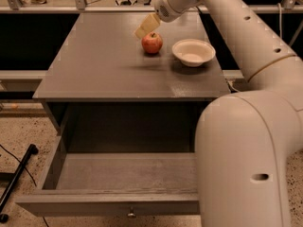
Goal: Place apple into top drawer
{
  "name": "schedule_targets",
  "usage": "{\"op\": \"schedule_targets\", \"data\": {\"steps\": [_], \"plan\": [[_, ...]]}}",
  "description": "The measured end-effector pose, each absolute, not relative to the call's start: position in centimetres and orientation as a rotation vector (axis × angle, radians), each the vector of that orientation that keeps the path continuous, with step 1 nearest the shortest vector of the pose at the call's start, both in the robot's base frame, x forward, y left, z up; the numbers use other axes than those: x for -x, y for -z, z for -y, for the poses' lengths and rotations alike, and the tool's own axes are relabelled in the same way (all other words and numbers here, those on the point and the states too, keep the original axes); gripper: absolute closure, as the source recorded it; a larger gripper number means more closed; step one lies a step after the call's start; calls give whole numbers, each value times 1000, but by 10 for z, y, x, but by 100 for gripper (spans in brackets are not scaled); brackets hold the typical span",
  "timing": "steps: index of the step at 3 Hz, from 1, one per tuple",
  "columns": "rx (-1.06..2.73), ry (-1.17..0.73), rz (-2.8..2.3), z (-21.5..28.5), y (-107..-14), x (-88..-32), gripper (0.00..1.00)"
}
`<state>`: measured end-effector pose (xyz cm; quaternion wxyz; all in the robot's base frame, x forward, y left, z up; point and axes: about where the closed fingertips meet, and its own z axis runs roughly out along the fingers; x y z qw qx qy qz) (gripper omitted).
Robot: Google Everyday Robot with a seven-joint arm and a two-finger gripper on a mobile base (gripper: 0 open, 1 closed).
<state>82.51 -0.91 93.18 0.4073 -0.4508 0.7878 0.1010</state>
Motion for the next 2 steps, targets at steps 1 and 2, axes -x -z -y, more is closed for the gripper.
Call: {"op": "schedule_targets", "data": {"steps": [1, 2], "plan": [[1118, -278, -2043, -1, -909, -835, 0], [1120, -286, -2055, -6, -901, -837, 16]]}}
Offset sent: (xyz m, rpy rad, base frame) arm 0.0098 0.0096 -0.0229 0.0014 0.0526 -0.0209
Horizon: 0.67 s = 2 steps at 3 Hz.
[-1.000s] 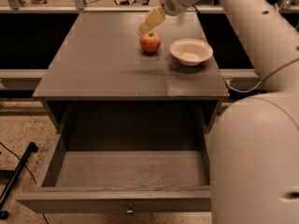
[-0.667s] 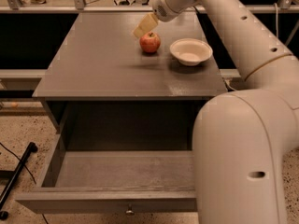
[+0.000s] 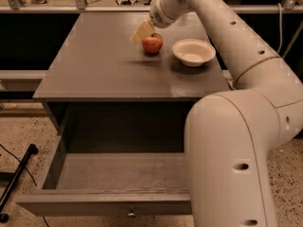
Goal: Place apple into top drawer
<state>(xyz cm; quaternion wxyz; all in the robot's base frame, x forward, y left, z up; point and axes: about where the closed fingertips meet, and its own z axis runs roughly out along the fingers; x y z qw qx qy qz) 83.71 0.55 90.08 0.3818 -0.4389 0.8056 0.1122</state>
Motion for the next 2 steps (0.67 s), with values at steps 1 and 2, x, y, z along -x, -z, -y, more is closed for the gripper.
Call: {"op": "schedule_targets", "data": {"steps": [1, 2], "plan": [[1125, -290, -2058, -8, -897, -837, 23], [1127, -308, -2073, -8, -888, -839, 2]]}}
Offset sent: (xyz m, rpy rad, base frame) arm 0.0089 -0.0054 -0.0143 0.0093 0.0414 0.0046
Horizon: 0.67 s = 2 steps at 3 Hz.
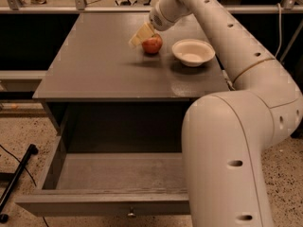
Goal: Place apple into top drawer
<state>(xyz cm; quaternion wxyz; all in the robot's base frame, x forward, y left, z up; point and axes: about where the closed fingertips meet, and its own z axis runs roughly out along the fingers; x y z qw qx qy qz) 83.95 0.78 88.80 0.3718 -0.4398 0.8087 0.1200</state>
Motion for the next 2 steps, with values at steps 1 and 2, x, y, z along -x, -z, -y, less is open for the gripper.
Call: {"op": "schedule_targets", "data": {"steps": [1, 2], "plan": [[1130, -333, -2110, -4, -872, -839, 0], [1121, -339, -2153, 3, -858, -838, 2]]}}
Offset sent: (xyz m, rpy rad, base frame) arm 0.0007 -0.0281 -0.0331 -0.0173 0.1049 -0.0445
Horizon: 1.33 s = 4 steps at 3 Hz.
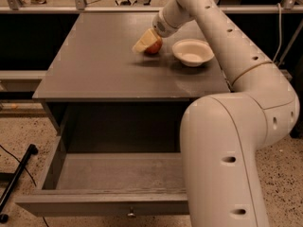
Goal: Place apple into top drawer
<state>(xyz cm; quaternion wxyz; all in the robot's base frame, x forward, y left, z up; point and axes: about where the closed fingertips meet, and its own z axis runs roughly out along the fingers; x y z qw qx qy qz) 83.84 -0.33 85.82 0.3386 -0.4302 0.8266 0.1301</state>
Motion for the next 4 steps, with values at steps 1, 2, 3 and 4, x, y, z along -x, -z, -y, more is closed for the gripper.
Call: {"op": "schedule_targets", "data": {"steps": [1, 2, 3, 4], "plan": [[1126, -344, -2156, 0, -854, -839, 33], [1130, -347, -2158, -2, -851, -839, 56], [1164, -397, -2088, -10, -873, -828, 79], [1172, -406, -1970, 3, -923, -805, 99]]}}
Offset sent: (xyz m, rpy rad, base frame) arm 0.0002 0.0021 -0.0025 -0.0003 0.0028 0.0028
